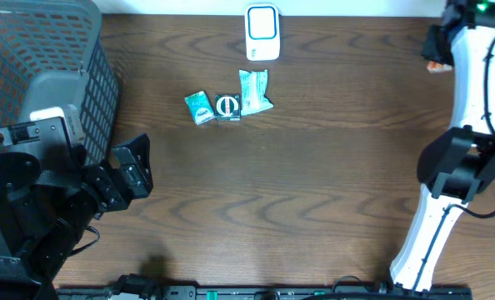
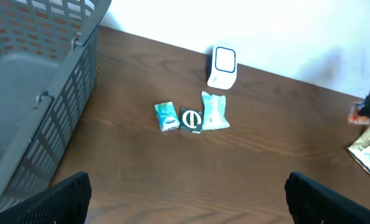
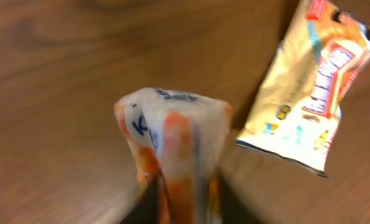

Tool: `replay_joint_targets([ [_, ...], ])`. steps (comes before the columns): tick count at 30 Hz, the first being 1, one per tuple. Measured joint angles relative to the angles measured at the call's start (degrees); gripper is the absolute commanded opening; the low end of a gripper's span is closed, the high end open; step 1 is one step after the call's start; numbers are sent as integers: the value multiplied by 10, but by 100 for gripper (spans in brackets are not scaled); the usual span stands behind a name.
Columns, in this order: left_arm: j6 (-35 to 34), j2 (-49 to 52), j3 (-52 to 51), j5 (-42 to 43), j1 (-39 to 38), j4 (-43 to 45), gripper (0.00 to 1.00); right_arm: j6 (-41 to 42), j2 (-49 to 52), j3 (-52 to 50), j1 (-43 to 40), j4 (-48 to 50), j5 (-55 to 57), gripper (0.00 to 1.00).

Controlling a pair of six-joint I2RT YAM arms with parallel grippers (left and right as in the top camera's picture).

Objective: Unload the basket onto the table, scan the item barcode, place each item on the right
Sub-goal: 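Carry the orange box to the right edge and drop it, then reach the right gripper to the green wipes pack and grasp it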

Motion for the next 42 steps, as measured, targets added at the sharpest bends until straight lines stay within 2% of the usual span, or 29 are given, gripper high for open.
replay_joint_targets([
  [2, 0, 0, 0, 0, 0, 0, 98, 0, 0, -7, -15, -2, -10, 95],
  [3, 0, 0, 0, 0, 0, 0, 98, 0, 0, -12, -22, -2, -17, 99],
  [10, 0, 0, 0, 0, 0, 0, 98, 1, 0, -63, -35, -4, -122, 99],
  [17, 0, 0, 0, 0, 0, 0, 98, 2, 0, -80, -3, -13, -222, 99],
  [27, 0, 0, 0, 0, 0, 0, 98, 2, 0, -80, 98, -19, -346, 99],
  [42, 0, 0, 0, 0, 0, 0, 98, 0, 0, -80, 247, -19, -383, 99],
])
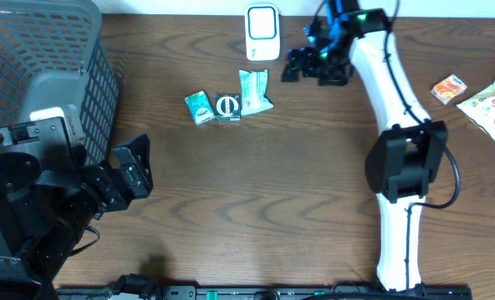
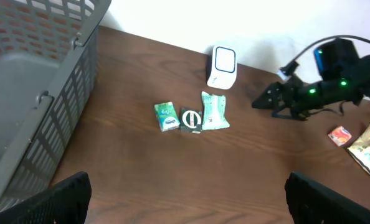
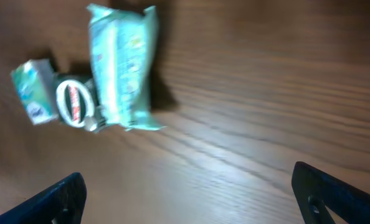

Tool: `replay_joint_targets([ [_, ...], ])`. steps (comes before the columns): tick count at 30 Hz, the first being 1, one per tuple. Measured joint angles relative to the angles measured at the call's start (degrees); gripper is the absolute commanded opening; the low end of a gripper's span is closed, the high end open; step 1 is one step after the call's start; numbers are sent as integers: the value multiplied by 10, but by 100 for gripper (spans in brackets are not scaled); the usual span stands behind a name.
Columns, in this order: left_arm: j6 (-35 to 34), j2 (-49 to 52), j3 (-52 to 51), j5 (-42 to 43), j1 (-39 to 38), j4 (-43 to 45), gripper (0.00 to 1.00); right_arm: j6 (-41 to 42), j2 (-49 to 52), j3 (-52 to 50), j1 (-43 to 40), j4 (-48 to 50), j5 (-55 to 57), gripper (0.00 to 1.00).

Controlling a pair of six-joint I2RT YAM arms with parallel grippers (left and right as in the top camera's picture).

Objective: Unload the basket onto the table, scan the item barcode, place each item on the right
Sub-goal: 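Reach the right gripper to the green wipes pack and grasp it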

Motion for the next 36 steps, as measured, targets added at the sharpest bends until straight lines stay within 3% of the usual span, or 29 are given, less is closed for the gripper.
replay_joint_targets([
  [11, 0, 0, 0, 0, 0, 0, 98, 16, 0, -7, 88, 74, 64, 99],
  [25, 0, 0, 0, 0, 0, 0, 98, 61, 0, -150, 87, 270, 47, 99],
  [32, 0, 0, 0, 0, 0, 0, 98, 98, 0, -226, 87, 356, 22, 83],
  [34, 0, 0, 0, 0, 0, 0, 98, 109, 0, -244, 87, 378, 14, 68],
  [36, 0, 0, 0, 0, 0, 0, 98, 119, 0, -253, 87, 398, 4, 43],
])
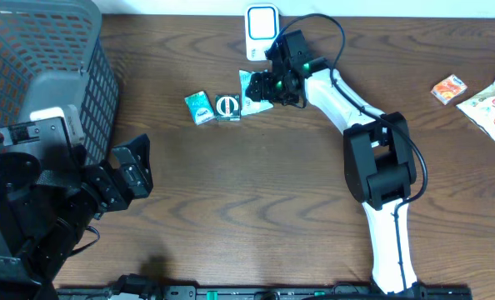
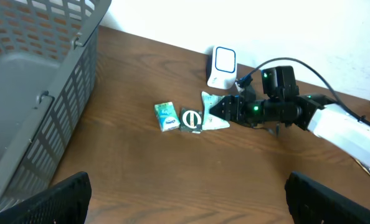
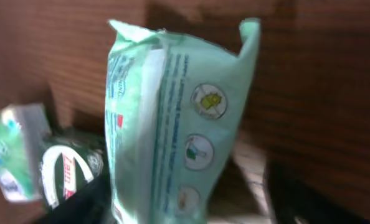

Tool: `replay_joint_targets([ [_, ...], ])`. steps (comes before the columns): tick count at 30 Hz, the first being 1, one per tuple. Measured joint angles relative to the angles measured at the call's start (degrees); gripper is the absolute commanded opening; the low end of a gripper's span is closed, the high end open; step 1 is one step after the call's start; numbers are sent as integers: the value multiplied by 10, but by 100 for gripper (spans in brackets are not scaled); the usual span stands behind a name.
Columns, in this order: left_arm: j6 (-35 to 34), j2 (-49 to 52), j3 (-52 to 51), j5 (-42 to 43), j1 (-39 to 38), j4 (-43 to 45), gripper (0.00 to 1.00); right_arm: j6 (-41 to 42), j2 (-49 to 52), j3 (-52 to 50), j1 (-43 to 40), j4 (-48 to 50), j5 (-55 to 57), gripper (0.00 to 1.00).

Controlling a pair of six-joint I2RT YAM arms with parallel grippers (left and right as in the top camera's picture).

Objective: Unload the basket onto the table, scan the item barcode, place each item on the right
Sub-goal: 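Reach the right gripper to the green wipes pack and grasp it, then lift the green wipes pack toward the scanner with the right gripper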

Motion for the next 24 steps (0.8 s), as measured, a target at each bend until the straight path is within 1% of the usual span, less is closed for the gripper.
replay_joint_targets([
  [1, 0, 0, 0, 0, 0, 0, 98, 1, 0, -5, 0, 4, -5, 32],
  [3, 0, 0, 0, 0, 0, 0, 98, 7, 0, -13, 0, 3, -20, 2],
  [9, 0, 0, 0, 0, 0, 0, 98, 11, -1, -15, -2, 0, -54, 1],
  [16, 0, 0, 0, 0, 0, 0, 98, 10, -1, -21, -30, -24, -157, 1],
  [20, 0, 0, 0, 0, 0, 0, 98, -9, -12, -25, -47, -59, -193, 1],
  [24, 0, 0, 0, 0, 0, 0, 98, -38, -55, -29, -52, -78, -213, 1],
])
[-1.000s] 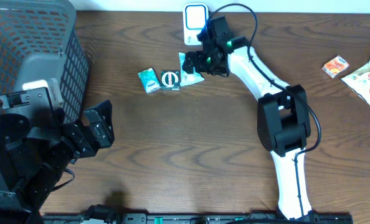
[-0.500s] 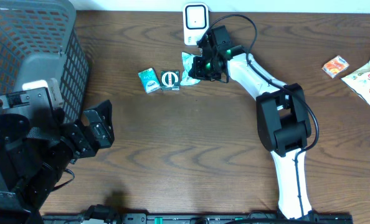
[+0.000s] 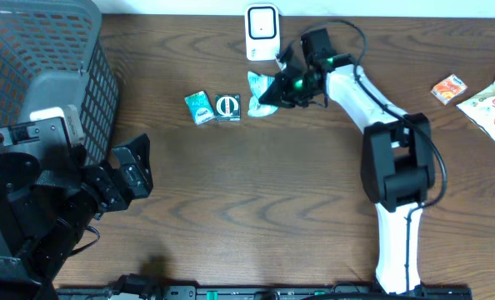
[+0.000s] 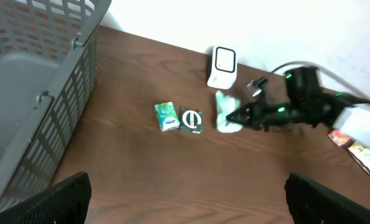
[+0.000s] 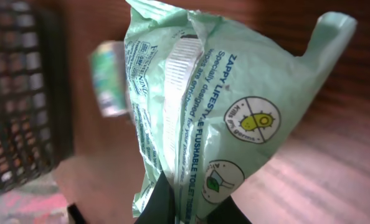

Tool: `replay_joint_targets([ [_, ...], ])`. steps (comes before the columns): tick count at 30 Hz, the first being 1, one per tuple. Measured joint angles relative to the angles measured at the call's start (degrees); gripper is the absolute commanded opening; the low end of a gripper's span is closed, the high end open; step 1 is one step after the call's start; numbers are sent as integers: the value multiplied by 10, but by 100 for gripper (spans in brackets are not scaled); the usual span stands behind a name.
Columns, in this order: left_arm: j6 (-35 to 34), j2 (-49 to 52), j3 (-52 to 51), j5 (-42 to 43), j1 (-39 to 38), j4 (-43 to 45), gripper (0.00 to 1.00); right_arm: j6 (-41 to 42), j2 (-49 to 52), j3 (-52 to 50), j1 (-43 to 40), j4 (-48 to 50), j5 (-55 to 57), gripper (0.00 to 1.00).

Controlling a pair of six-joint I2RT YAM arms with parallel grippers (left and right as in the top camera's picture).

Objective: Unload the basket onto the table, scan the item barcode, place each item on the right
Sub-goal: 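Lift the green wipes pack toward the scanner with the right gripper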

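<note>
My right gripper (image 3: 279, 90) is shut on a pale green wipes packet (image 5: 222, 118), lifted off the table just below the white barcode scanner (image 3: 262, 32). The packet (image 3: 262, 87) fills the right wrist view, its printed side toward the camera. In the left wrist view the green packet (image 4: 225, 112) shows blurred beside the scanner (image 4: 223, 66). My left gripper (image 3: 131, 175) sits open at the left, near the basket, holding nothing.
A small teal box (image 3: 199, 107) and a dark round-labelled item (image 3: 227, 107) lie left of the packet. A grey basket (image 3: 39, 67) stands at the far left. An orange snack (image 3: 449, 87) and a gold bag lie at the right edge.
The right gripper was at the green packet as it lay beside the dark item; now it is shut on the packet, which is lifted and shifted right, away from the other two items.
The right gripper first held an orange snack at the far right. Then the snack lay on the table there and the gripper was open near the scanner. Then it reached the green packet, and now holds it raised by the scanner. The left arm stayed still.
</note>
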Motion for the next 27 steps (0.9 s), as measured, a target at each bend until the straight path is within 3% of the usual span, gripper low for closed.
replay_joint_targets([
  [12, 0, 0, 0, 0, 0, 0, 98, -115, -209, 2, 20, 51, 40, 1],
  [27, 0, 0, 0, 0, 0, 0, 98, -181, -210, 2, 35, 81, 104, 1],
])
